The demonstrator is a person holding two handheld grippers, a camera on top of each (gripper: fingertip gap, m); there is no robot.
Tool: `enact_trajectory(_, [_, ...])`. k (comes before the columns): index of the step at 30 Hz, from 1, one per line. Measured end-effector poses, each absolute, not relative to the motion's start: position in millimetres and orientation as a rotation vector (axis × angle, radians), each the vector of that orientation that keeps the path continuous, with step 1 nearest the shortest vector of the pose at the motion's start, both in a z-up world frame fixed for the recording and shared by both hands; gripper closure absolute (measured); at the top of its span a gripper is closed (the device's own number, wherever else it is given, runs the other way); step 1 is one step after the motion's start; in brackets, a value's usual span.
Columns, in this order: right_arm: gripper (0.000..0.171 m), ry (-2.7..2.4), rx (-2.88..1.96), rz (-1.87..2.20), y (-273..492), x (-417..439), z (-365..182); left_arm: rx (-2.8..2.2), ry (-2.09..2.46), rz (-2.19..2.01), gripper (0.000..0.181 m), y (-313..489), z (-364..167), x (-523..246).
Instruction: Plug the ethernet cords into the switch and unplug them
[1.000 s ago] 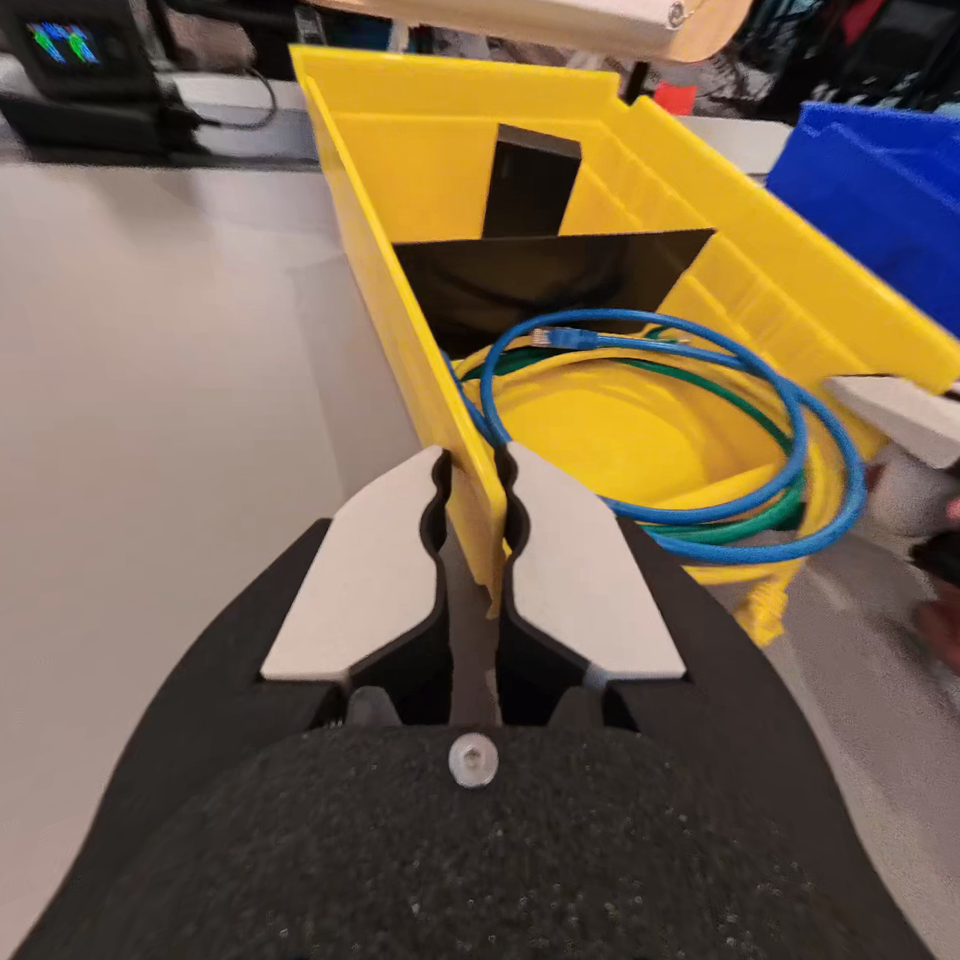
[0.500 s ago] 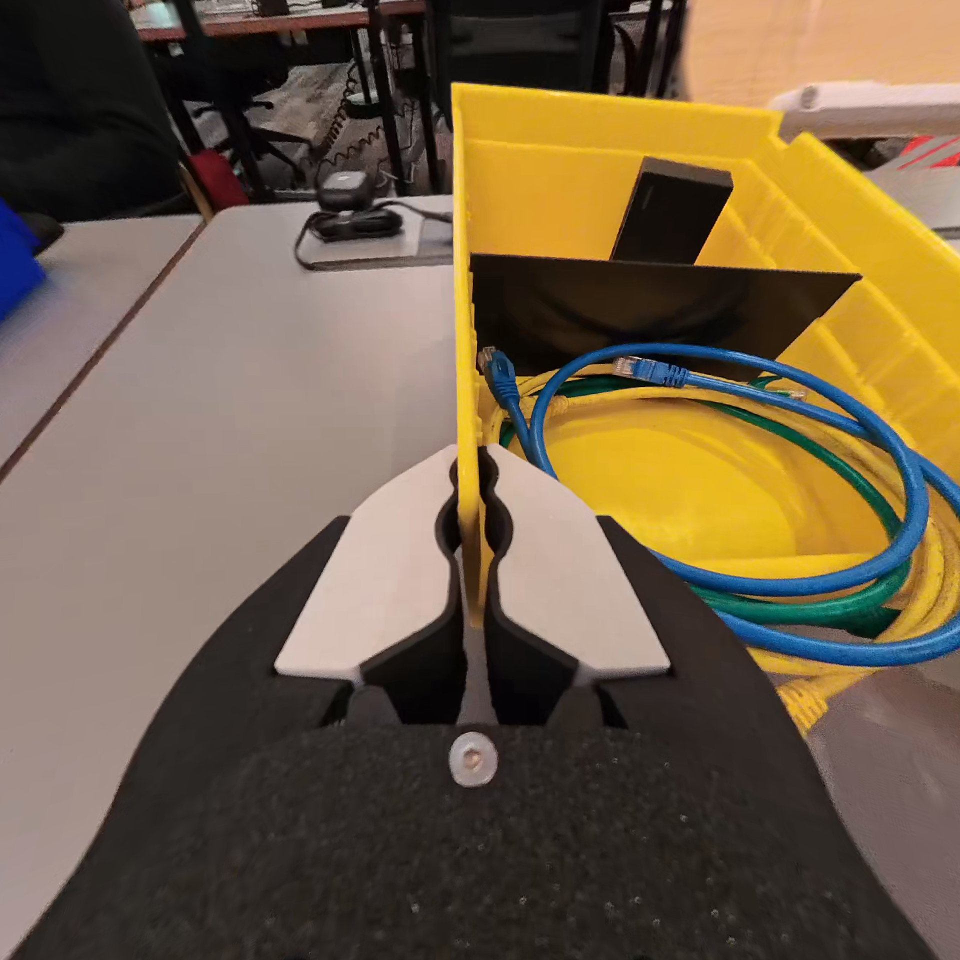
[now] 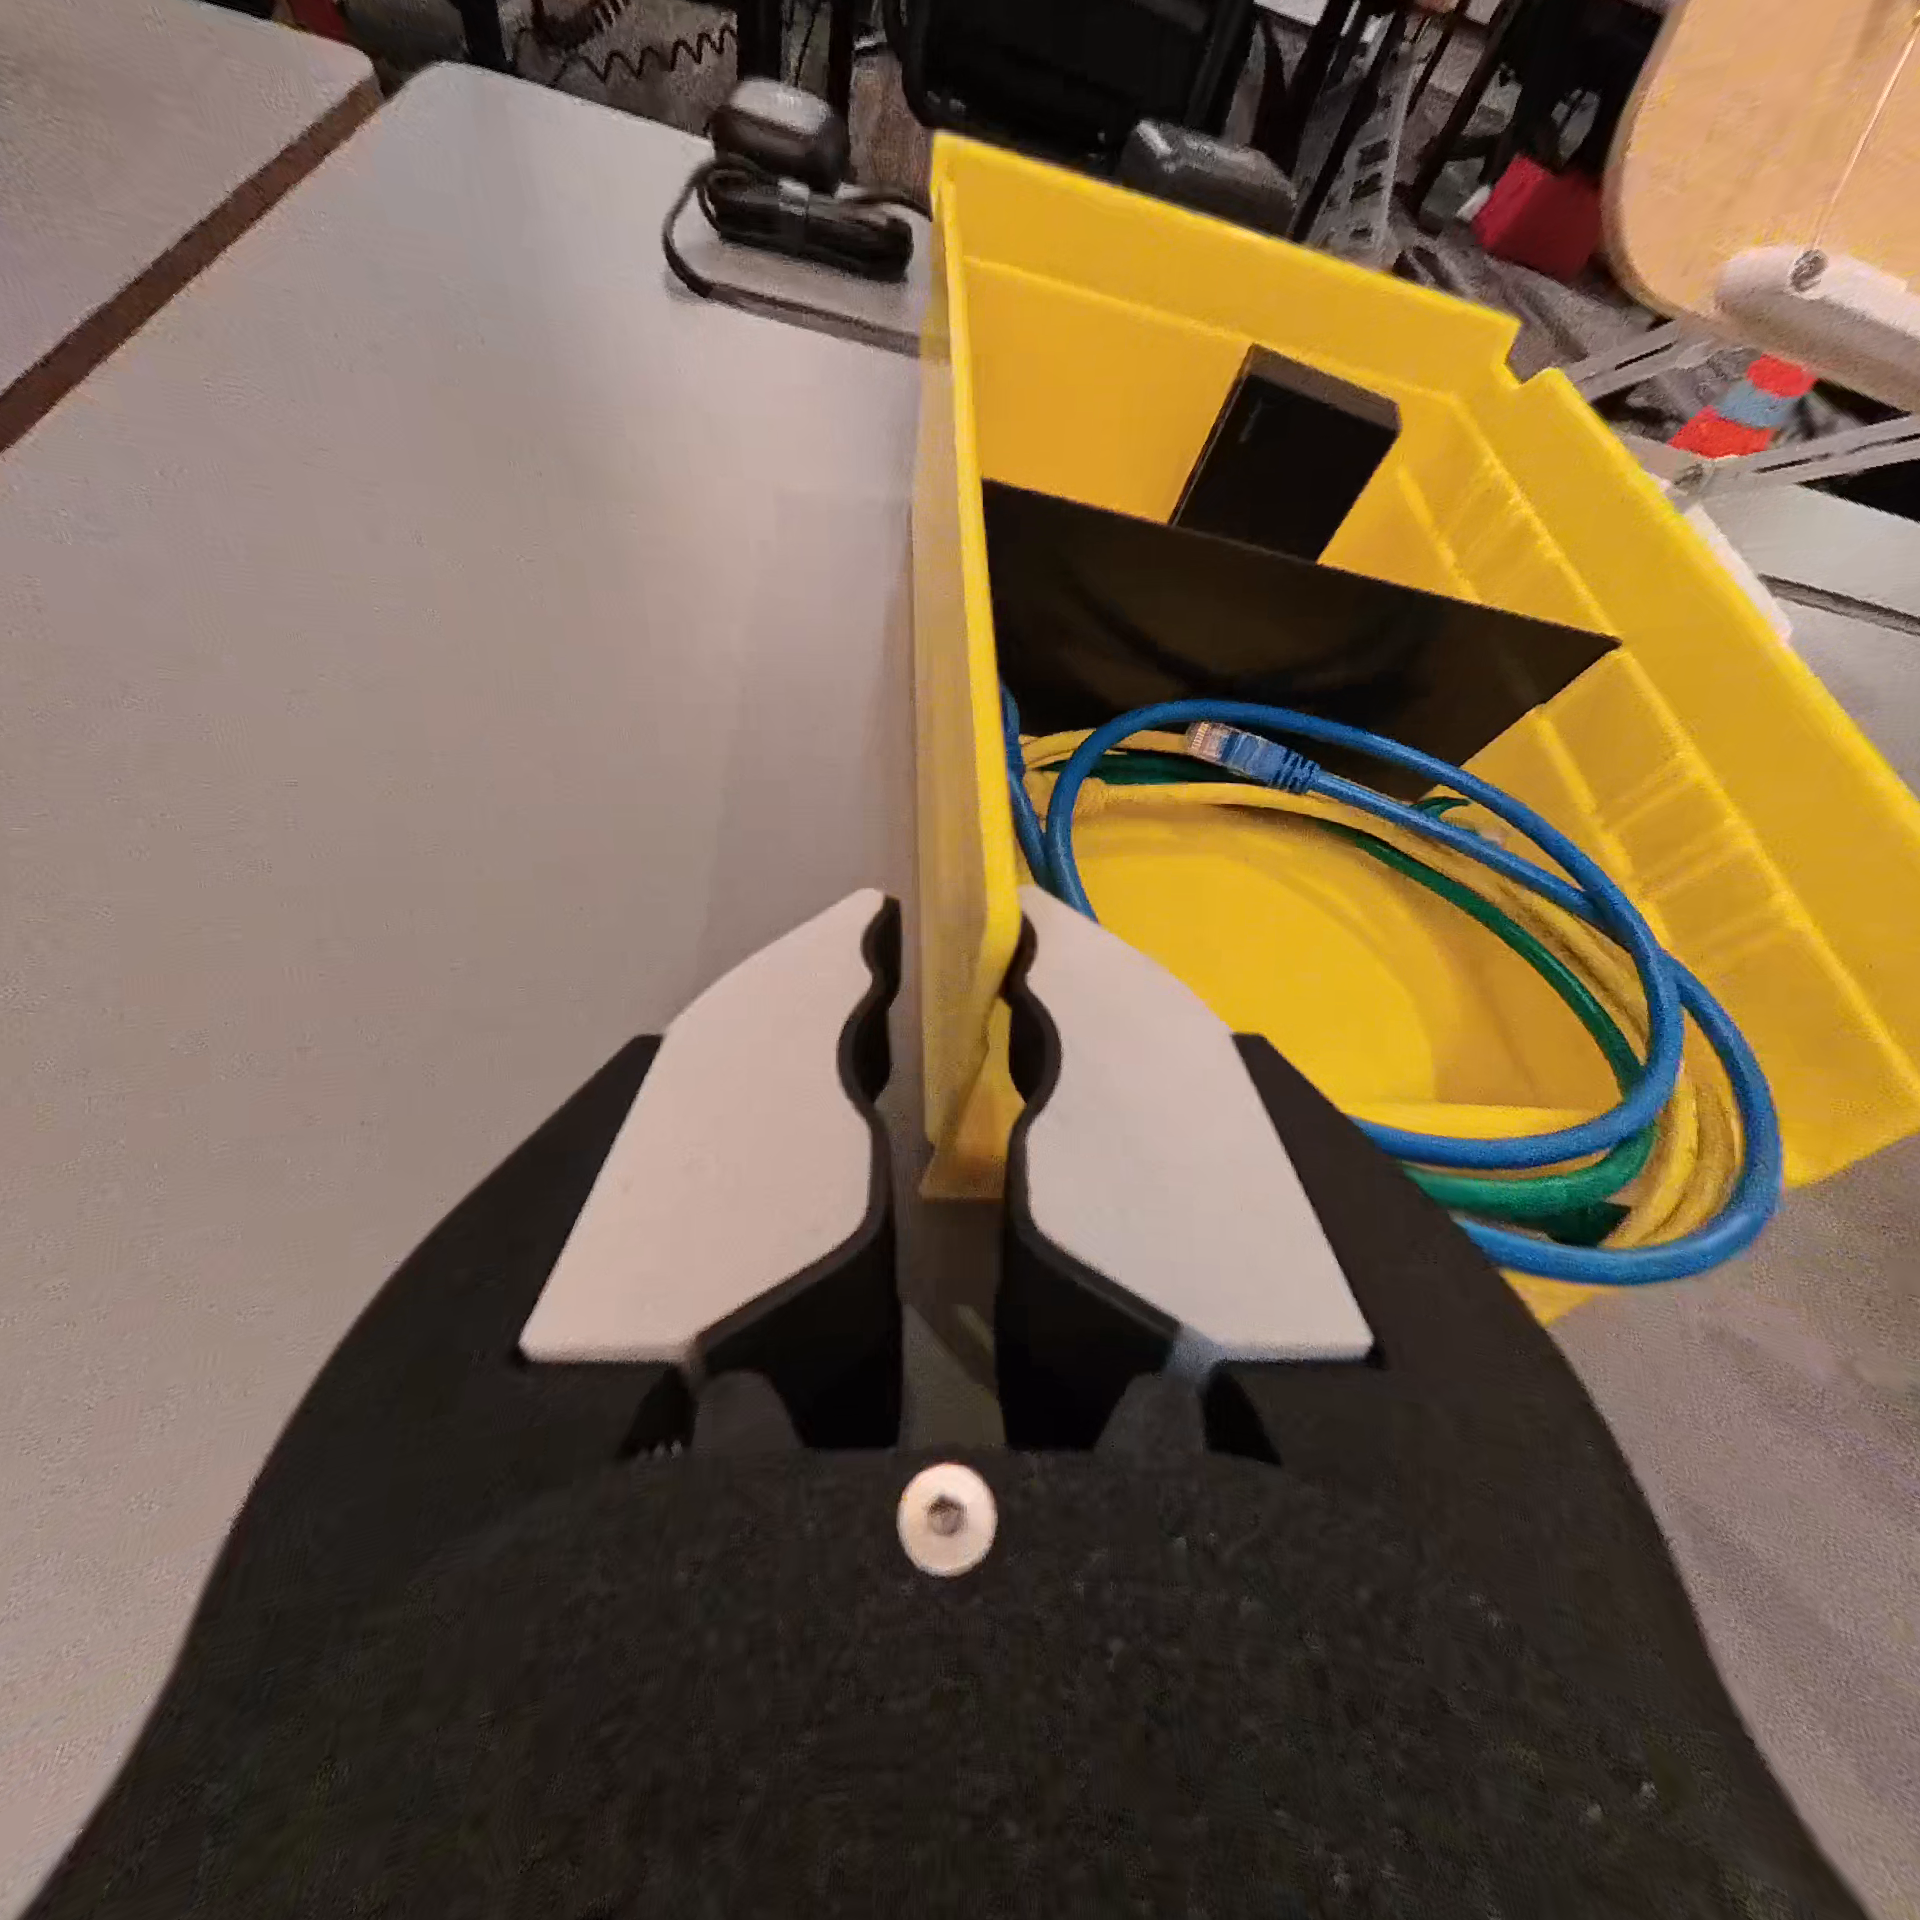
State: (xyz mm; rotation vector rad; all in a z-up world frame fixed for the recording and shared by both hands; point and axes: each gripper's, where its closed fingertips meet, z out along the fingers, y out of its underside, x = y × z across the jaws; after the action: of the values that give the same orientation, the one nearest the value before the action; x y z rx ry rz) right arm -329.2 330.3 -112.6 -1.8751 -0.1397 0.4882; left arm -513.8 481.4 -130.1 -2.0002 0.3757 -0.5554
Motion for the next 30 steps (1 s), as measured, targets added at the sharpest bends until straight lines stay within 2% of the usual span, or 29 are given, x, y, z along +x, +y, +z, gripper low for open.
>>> enact_trajectory(5, [0.129,-0.18,-1.927,0.468,258,-244,-117,-1.853,0.362,-0.454,0.148,463,-87,-524])
enact_trajectory(8, [0.127,-0.126,-1.933,0.36,223,-175,-125,-1.811,0.408,-0.41,0.146,436,-75,-509])
enact_trajectory(13, [0.127,0.146,-1.82,0.255,154,-61,-113,-1.899,0.535,-0.546,0.136,371,-103,-441])
enact_trajectory(19, [0.132,0.384,-1.761,-0.178,94,58,-119,-1.903,0.604,-0.585,0.144,344,-131,-395])
enact_trajectory(22, [0.132,0.375,-1.81,-0.332,95,76,-126,-1.872,0.715,-0.608,0.147,346,-129,-375])
enact_trajectory(30, [0.132,0.391,-1.849,-0.23,107,65,-137,-1.83,0.72,-0.599,0.147,350,-127,-367])
